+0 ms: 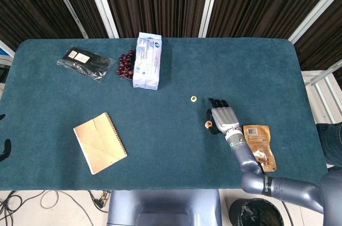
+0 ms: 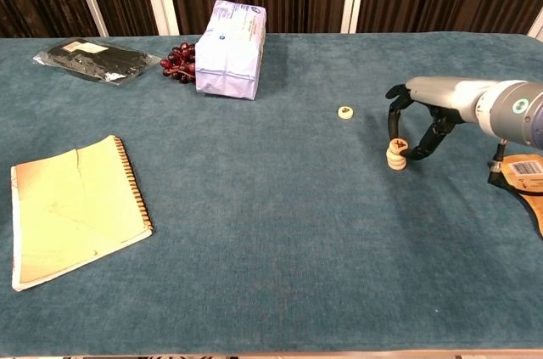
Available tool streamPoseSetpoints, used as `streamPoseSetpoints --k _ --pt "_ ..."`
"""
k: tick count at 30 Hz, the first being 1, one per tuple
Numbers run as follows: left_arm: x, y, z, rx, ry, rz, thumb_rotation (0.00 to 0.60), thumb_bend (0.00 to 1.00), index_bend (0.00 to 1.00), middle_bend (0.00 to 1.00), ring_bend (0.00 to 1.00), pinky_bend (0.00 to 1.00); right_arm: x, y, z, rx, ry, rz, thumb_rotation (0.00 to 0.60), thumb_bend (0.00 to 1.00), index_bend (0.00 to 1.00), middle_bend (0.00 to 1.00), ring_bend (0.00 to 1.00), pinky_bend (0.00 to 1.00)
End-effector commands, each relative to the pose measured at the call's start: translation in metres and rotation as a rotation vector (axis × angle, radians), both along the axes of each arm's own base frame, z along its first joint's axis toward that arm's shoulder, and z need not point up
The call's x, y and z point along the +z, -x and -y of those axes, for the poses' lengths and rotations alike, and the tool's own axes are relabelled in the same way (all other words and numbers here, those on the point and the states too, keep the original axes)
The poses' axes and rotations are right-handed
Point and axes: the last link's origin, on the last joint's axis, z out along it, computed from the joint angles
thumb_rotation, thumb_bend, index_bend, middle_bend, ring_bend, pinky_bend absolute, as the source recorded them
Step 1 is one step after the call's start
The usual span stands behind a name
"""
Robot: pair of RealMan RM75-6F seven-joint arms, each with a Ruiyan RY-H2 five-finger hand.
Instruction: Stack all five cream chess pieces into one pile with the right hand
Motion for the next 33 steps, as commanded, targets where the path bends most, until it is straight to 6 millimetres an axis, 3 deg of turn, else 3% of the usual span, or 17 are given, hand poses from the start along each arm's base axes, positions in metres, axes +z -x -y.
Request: streamPoseSetpoints --k 1,33 --pt "-0.0001 -0.0001 0.0001 0.0 0.0 0.0 0.6 0.48 0.16 0.0 0.0 0.0 -0.001 -0.0002 -0.0008 0.001 -0.003 0.0 0.6 0.41 0.54 0.0 0.0 0.0" --pt "0.0004 0.0004 0.0 0.004 -0.001 0.0 0.6 0.48 0.16 0.0 0.0 0.0 0.0006 -0.0016 0.0008 0.0 0.0 -0.005 0.6 0.41 0.44 0.0 0.0 0.0"
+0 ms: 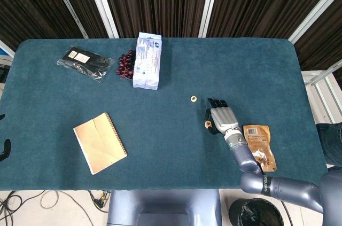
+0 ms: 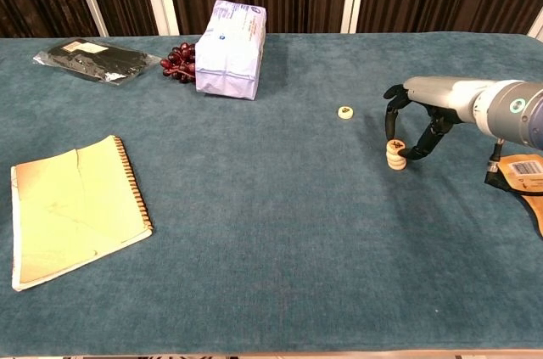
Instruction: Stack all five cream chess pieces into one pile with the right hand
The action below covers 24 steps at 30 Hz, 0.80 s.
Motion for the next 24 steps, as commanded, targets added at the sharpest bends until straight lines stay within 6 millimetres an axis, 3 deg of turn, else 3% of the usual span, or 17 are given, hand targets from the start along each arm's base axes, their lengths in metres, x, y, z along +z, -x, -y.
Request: streamPoseSetpoints --k 1,12,24 --pt "0.0 0.0 0.0 0.001 0.0 0.0 0.6 0.48 0.16 0.0 0.0 0.0 0.0 0.0 0.0 -0.002 -0.001 0.0 0.6 0.41 0.44 0.0 0.0 0.0" --pt "0.0 0.0 0.0 0.003 0.001 0.0 0.6 0.48 0.16 0.0 0.0 0.0 0.004 -0.006 0.001 0.012 0.013 0.016 0.6 0.41 0.44 0.0 0.0 0.0" --pt "0.001 0.0 0.0 0.005 -0.002 0.011 0.6 0.48 0.16 0.0 0.0 0.0 0.002 -0.045 0.026 0.041 0.053 -0.016 0.6 0.41 0.36 0.0 0.0 0.0"
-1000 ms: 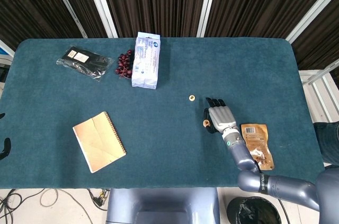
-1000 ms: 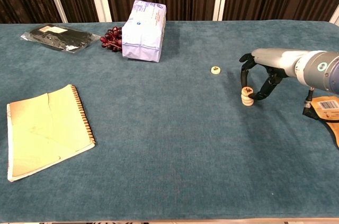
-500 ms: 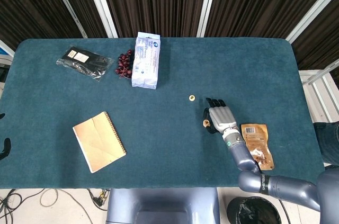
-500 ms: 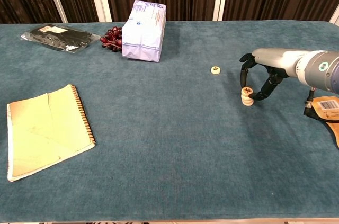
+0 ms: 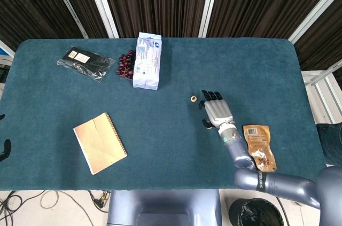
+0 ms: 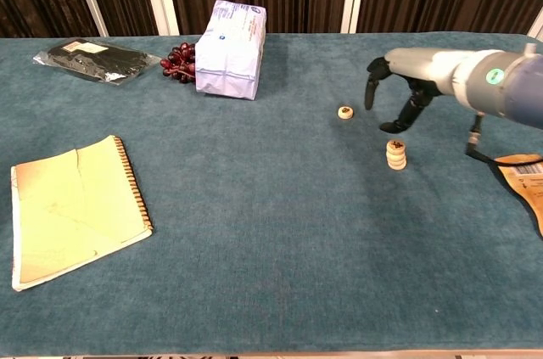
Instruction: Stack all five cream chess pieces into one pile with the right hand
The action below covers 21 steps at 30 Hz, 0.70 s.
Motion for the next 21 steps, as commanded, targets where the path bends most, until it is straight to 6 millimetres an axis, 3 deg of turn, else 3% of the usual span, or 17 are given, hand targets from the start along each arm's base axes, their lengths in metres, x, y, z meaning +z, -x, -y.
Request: streamPoseSetpoints --k 1,10,21 --pt "0.001 0.0 0.0 0.002 -0.002 0.004 0.6 0.48 0.16 0.0 0.0 0.0 -0.005 -0.015 0.014 -0.008 0.003 -0.028 0.6 0.41 0.35 0.0 0.0 0.0" --pt "0.001 0.001 0.0 0.001 -0.001 0.009 0.6 0.48 0.16 0.0 0.0 0.0 -0.01 -0.032 0.04 -0.017 0.006 -0.078 0.6 0.41 0.33 0.0 0.0 0.0" --pt "0.001 0.001 0.0 0.004 -0.001 0.008 0.6 0.48 0.16 0.0 0.0 0.0 -0.013 -0.022 0.057 -0.044 0.025 -0.102 0.6 0.41 0.32 0.0 0.0 0.0"
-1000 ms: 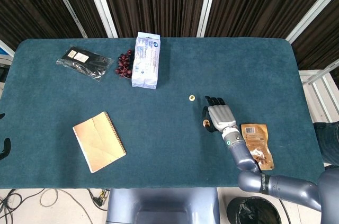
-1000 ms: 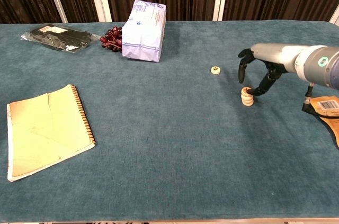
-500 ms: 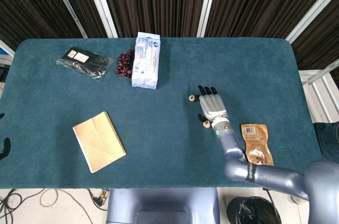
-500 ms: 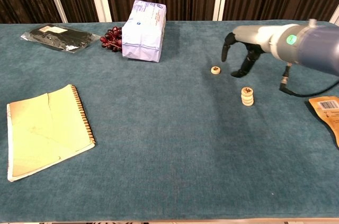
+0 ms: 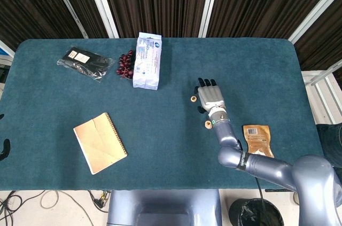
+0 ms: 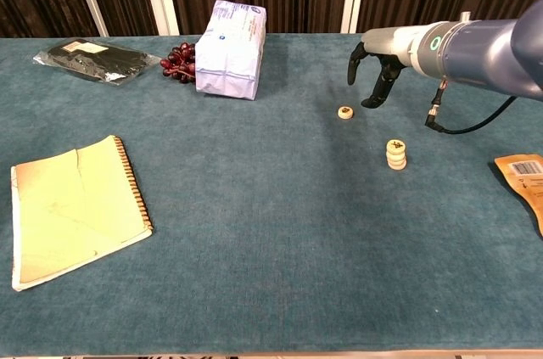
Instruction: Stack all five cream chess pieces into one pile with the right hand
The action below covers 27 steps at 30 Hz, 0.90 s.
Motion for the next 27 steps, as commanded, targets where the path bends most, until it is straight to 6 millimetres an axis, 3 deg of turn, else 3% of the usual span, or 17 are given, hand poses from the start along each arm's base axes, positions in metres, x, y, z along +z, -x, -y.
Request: streamPoseSetpoints --k 1,10,27 --pt "0.0 0.0 0.0 0.002 0.001 -0.001 0.6 0.48 0.16 0.0 0.0 0.0 -0.005 0.003 0.006 0.003 0.014 -0.01 0.6 0.41 0.32 0.0 0.0 0.0" --pt "0.001 0.001 0.0 0.006 -0.003 -0.002 0.6 0.48 0.16 0.0 0.0 0.0 -0.012 0.004 0.022 -0.011 0.037 -0.013 0.6 0.41 0.32 0.0 0.0 0.0" --pt "0.001 0.002 0.0 0.009 -0.001 -0.003 0.6 0.48 0.16 0.0 0.0 0.0 -0.022 0.008 0.028 -0.023 0.014 -0.025 0.6 0.41 0.32 0.0 0.0 0.0"
